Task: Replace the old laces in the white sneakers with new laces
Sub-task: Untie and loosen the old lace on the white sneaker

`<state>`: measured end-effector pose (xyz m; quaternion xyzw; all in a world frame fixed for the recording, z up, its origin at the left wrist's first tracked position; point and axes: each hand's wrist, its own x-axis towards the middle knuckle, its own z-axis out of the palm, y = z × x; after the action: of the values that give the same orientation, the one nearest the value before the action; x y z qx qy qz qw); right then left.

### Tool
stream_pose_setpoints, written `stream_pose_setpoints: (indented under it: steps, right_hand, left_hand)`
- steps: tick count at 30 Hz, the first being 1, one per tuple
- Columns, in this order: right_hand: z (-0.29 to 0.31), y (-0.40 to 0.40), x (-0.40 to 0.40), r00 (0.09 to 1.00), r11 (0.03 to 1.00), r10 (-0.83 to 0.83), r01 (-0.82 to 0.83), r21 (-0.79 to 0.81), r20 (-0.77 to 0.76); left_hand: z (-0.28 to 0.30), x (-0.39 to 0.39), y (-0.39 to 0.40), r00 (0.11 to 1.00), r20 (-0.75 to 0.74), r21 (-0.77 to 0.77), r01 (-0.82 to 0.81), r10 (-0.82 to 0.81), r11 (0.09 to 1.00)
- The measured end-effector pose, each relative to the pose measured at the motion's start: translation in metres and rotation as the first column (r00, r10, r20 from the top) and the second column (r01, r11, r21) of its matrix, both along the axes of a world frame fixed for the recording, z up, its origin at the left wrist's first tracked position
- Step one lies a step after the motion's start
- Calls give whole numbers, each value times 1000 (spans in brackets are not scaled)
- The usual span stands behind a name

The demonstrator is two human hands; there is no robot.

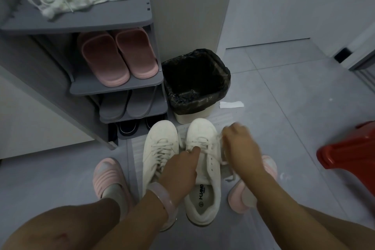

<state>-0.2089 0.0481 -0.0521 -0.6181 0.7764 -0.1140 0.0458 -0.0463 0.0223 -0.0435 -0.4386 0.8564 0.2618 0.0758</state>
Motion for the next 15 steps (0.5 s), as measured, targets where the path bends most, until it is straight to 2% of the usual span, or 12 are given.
stream_pose_setpoints:
  steps: [1, 2, 3, 4, 6, 8, 10, 11, 13, 15]
  right_hand:
    - [7, -3, -11, 986, 983, -142, 150, -105, 82]
    - [18, -5, -22, 944, 925, -275, 311, -217, 183]
    - [25, -6, -32, 893, 857, -367, 433, -277, 260]
    - [28, -6, -39, 866, 831, -411, 485, -275, 285]
    - [28, -6, -36, 913, 913, -343, 379, -148, 222]
    - [15, -2, -18, 992, 991, -78, 88, -101, 98]
    - [-6, 4, -1, 989, 990, 132, -135, -42, -59]
    - [-14, 6, 5, 981, 984, 176, -178, -18, -76]
    - [-23, 7, 13, 988, 989, 149, -149, 0, -26]
    - [-31, 7, 15, 990, 991, 132, -133, -20, -41]
  left_hand:
    - [0, 1, 1, 1000, 10, 3, -3, 3, 1000]
    - [0, 1, 2, 1000, 16, 4, -7, 7, 1000]
    - [1, 1, 2, 1000, 18, 7, -10, 10, 1000]
    - [1, 1, 2, 1000, 17, 13, -13, 12, 1000]
    - [1, 1, 1, 1000, 11, 29, -8, 8, 1000]
    - [2, 1, 0, 1000, -2, 40, -4, 4, 999]
    - [5, 2, 1, 1000, -18, 45, -1, 2, 999]
    - [6, 2, 1, 1000, -27, 48, 1, 0, 999]
    - [6, 3, 1, 999, -38, 52, 5, -3, 999]
    - [5, 3, -1, 999, -43, 47, 0, 2, 999]
